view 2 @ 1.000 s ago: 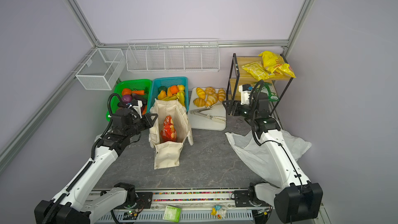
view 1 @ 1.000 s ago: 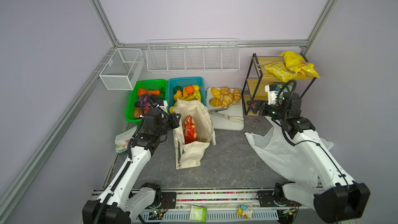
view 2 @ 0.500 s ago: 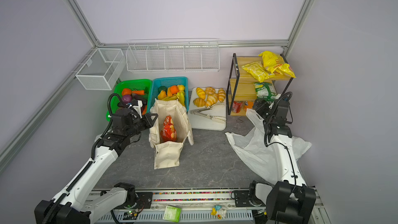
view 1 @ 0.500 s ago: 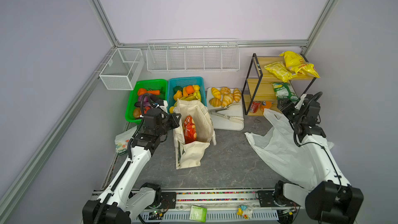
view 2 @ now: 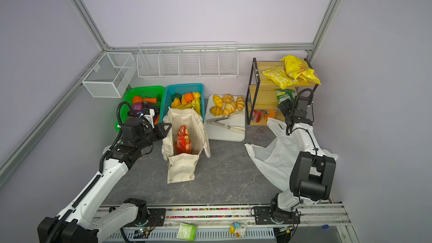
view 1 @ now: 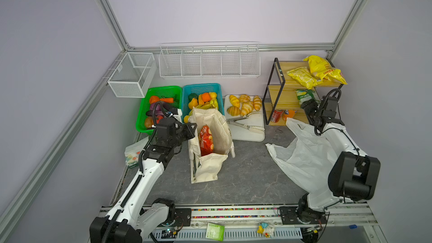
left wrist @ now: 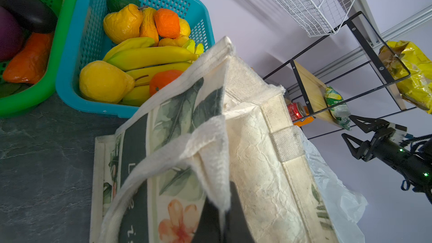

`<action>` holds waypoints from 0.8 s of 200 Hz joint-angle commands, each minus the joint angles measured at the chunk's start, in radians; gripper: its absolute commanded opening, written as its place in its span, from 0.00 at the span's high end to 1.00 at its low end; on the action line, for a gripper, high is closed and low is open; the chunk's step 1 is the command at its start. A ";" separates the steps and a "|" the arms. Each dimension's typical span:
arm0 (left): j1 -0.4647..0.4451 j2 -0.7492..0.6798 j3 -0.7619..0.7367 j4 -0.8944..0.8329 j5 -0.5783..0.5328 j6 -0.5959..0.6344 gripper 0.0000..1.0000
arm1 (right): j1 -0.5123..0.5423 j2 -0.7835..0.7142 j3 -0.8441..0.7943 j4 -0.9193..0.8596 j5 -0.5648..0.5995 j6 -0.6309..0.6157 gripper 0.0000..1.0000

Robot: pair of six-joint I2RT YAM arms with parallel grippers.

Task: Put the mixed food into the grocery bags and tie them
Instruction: 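Move the right gripper back to the shelf and grasp the green tea bag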

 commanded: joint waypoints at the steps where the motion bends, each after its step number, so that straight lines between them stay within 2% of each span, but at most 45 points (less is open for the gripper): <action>1: 0.006 -0.020 -0.006 0.089 0.009 -0.005 1.00 | 0.009 0.044 0.045 -0.001 0.018 0.018 0.19; 40: 0.006 -0.021 -0.012 0.088 0.006 -0.003 1.00 | 0.002 0.097 0.068 0.009 -0.011 -0.027 0.28; 66: 0.007 -0.023 -0.015 0.089 0.003 0.000 1.00 | -0.009 0.090 0.057 -0.009 -0.017 -0.060 0.39; 121: 0.007 -0.020 -0.018 0.096 0.004 0.000 1.00 | -0.051 0.026 -0.048 0.025 -0.039 -0.088 0.69; 160: 0.006 -0.021 -0.019 0.094 0.004 0.001 1.00 | -0.063 -0.007 -0.080 0.049 -0.073 -0.090 0.79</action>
